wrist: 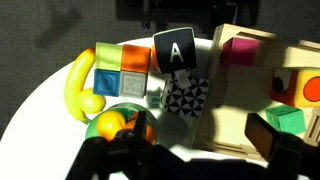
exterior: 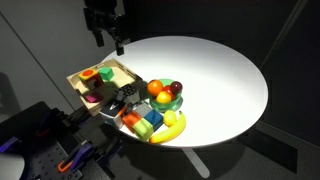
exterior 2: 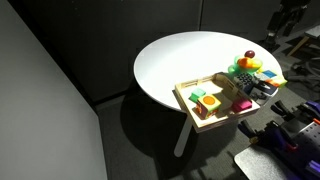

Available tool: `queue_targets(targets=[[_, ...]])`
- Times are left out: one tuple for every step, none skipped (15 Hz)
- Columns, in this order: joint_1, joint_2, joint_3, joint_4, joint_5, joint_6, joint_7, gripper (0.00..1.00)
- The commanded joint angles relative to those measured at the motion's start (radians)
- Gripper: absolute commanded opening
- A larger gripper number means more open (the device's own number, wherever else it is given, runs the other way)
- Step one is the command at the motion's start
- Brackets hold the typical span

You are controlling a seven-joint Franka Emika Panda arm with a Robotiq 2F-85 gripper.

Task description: Move one black and white soft block from the table to the tray

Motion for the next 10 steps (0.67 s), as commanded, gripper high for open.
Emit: queue_targets(targets=[[-0.006, 0.000, 0.006, 0.001, 0.002, -0.001, -0.001, 1.00], [-0.006, 0.000, 0.006, 0.001, 0.002, -0.001, -0.001, 1.00], [-0.006, 0.000, 0.006, 0.001, 0.002, -0.001, -0.001, 1.00], [-0.006, 0.000, 0.006, 0.001, 0.002, -0.001, -0.001, 1.00], [-0.006, 0.009, 0.004, 0.004, 0.004, 0.000, -0.006, 1.00], [-0.006, 0.020, 0.001, 0.006, 0.007, 0.009, -0.013, 1.00], [-0.005, 0.028, 0.000, 0.007, 0.008, 0.016, -0.016, 1.00], [-0.006, 0.040, 0.000, 0.008, 0.008, 0.025, -0.015, 1.00], [-0.005, 0.050, 0.000, 0.008, 0.009, 0.034, -0.020, 1.00], [-0.004, 0.063, 0.002, 0.006, 0.007, 0.053, -0.020, 1.00]])
